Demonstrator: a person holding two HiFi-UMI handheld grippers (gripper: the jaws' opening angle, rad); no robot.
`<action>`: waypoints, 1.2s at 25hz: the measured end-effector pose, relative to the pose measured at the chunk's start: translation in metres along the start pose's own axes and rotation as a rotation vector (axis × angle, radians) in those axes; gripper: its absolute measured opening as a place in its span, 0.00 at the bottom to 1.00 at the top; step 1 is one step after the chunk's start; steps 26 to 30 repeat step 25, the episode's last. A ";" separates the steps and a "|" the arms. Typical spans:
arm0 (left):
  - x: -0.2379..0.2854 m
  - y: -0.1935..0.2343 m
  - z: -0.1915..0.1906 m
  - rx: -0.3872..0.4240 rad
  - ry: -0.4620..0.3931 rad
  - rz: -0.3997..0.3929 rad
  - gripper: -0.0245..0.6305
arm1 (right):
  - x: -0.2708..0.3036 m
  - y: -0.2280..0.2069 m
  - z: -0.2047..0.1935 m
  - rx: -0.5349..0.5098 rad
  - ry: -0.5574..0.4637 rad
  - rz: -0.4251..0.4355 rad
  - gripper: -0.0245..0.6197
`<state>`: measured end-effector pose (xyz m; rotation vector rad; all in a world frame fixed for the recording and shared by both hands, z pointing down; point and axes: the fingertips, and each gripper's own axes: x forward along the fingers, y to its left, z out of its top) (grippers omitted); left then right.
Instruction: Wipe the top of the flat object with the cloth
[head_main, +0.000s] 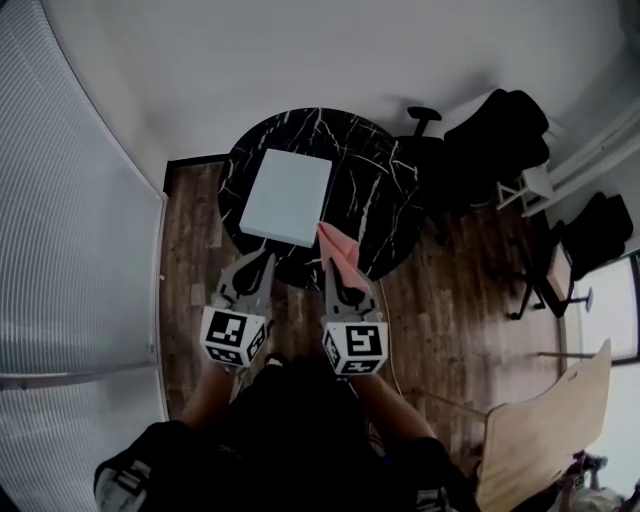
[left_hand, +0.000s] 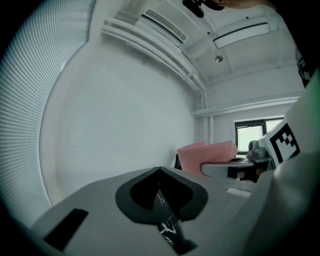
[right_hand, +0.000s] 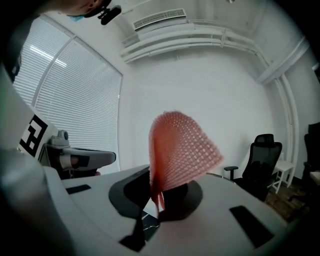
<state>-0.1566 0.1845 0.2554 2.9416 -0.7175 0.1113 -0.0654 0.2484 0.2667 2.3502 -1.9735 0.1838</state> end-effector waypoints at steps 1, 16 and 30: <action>0.002 -0.004 0.003 0.005 -0.006 0.002 0.04 | -0.002 -0.004 0.003 0.005 -0.007 0.001 0.05; 0.041 -0.078 0.031 0.052 -0.055 -0.022 0.04 | -0.033 -0.074 0.052 -0.024 -0.096 -0.024 0.05; 0.044 -0.083 0.027 0.059 -0.040 -0.005 0.04 | -0.039 -0.072 0.049 -0.026 -0.090 0.000 0.05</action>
